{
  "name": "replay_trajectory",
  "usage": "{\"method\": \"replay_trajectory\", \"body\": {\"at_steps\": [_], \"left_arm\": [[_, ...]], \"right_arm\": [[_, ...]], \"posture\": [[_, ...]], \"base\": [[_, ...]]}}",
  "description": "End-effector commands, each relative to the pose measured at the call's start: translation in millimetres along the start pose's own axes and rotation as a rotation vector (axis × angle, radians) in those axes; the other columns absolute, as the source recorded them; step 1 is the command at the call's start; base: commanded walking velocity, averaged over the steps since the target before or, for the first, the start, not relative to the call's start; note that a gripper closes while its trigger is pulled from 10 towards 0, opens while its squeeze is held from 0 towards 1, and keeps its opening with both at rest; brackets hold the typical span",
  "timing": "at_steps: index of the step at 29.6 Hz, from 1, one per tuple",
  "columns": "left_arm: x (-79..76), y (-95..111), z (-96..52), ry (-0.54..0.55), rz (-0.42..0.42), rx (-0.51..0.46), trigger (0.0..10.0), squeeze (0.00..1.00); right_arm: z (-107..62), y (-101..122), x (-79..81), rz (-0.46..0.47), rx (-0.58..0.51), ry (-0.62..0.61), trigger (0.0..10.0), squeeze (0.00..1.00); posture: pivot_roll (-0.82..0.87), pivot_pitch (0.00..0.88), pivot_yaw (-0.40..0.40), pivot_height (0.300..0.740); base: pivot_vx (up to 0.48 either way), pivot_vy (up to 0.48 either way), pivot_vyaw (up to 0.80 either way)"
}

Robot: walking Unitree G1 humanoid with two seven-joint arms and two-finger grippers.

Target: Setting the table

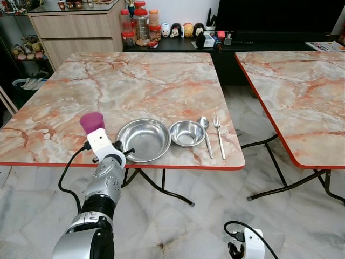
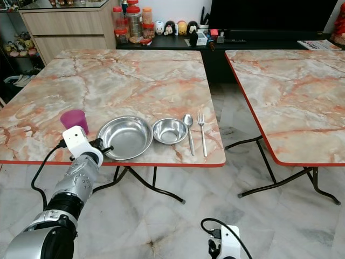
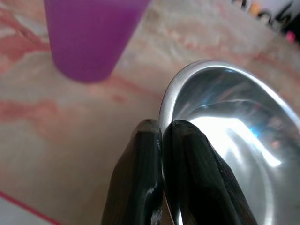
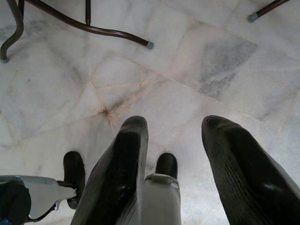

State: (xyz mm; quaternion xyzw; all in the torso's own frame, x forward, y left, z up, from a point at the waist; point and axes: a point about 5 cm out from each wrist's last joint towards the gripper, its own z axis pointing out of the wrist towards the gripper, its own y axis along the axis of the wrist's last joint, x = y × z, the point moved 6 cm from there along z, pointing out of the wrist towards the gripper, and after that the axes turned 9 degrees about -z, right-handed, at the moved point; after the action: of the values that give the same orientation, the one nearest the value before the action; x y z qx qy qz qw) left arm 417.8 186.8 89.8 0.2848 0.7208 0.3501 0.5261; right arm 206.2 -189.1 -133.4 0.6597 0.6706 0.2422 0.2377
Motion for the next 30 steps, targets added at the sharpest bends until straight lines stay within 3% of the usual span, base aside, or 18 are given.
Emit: {"method": "replay_trajectory", "body": {"at_steps": [1, 2, 3, 4, 14, 28, 29, 30], "left_arm": [[-2.9, 10.5, -1.7, -0.023, -0.024, -0.055, 0.0, 0.0], [-14.7, 14.9, -4.6, -0.094, -0.013, -0.093, 3.6, 0.0], [-18.5, 15.8, -5.6, -0.117, -0.015, -0.102, 8.1, 0.0], [-25.4, 16.3, -7.4, -0.152, -0.021, -0.113, 10.0, 0.0], [-38.1, 20.5, -12.6, -0.21, -0.056, -0.165, 10.0, 0.0], [-27.5, 28.6, -11.6, -0.161, -0.046, -0.204, 9.9, 0.0], [-26.0, 29.0, -11.5, -0.152, -0.041, -0.206, 3.9, 0.0], [-23.4, 29.5, -11.1, -0.14, -0.032, -0.209, 0.0, 0.0]], "right_arm": [[0.8, 3.5, -0.2, -0.01, -0.007, 0.0, 10.0, 0.0], [0.8, 3.9, -0.6, -0.01, -0.009, -0.003, 10.0, 0.0], [0.8, 4.0, -0.8, -0.011, -0.01, -0.003, 10.0, 0.0], [0.8, 4.2, -0.9, -0.012, -0.011, -0.003, 10.0, 0.0], [1.2, 8.0, -1.9, -0.007, -0.026, -0.007, 10.0, 0.0], [1.5, 8.9, -2.0, -0.011, -0.026, -0.006, 10.0, 0.0], [1.6, 9.1, -2.0, -0.011, -0.026, -0.006, 10.0, 0.0], [1.7, 9.5, -1.9, -0.011, -0.027, -0.005, 10.0, 0.0]], "posture": [[-0.01, 0.0, -0.014, 0.74], [-0.01, 0.0, -0.013, 0.74], [-0.01, 0.0, -0.012, 0.74], [-0.01, 0.0, -0.012, 0.74], [-0.02, 0.0, -0.003, 0.74], [-0.01, 0.0, -0.018, 0.74], [-0.01, 0.0, -0.02, 0.74], [-0.01, 0.0, -0.021, 0.74]], "base": [[0.0, 0.0, 0.0], [0.0, 0.0, 0.0], [0.0, 0.0, 0.0], [0.0, 0.0, 0.0], [0.0, 0.0, 0.0], [0.0, 0.0, 0.0], [0.0, 0.0, 0.0], [0.0, 0.0, 0.0]]}}
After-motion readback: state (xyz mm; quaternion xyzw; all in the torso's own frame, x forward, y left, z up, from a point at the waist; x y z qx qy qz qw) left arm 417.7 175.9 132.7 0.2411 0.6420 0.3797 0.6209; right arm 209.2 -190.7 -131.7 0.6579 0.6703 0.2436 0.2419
